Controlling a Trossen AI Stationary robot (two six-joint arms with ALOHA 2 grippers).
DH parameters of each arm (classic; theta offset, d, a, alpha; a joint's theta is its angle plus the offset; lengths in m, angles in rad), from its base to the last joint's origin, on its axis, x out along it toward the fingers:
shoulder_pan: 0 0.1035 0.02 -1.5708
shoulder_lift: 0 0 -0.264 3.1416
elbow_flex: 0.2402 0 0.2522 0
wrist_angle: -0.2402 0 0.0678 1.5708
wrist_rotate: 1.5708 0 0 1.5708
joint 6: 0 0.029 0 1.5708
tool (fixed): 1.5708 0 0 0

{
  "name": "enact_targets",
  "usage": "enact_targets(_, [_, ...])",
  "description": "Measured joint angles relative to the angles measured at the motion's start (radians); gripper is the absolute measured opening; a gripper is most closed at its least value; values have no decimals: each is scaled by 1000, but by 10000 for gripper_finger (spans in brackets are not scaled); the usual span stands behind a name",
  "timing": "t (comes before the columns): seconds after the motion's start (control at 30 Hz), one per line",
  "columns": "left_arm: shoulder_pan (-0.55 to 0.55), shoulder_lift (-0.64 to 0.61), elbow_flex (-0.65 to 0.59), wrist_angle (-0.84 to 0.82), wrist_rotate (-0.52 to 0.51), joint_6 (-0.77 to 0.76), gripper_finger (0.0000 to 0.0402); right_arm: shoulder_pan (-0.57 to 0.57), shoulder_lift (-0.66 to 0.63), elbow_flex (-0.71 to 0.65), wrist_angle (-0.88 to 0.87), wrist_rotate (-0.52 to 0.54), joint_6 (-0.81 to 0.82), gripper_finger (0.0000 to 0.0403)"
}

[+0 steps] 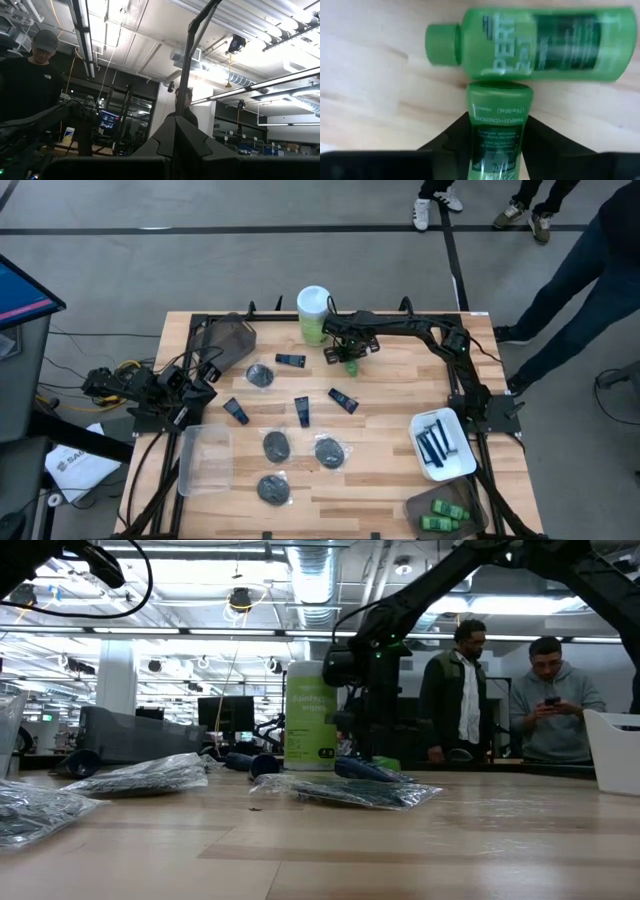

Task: Pick & Place Travel size toiletries
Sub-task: Put the green shampoo into the bottom black bin

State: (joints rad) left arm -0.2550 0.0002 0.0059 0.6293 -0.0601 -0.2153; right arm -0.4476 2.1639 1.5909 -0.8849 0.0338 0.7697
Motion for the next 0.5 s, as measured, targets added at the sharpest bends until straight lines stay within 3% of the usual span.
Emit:
enact_targets(0.2, [0, 0, 0, 0, 0, 0, 3, 47, -20, 71, -115, -7, -73, 157])
enact_targets(0.5, [0, 0, 0, 0, 1, 0, 3, 252, -171, 89, -258, -7, -32, 141])
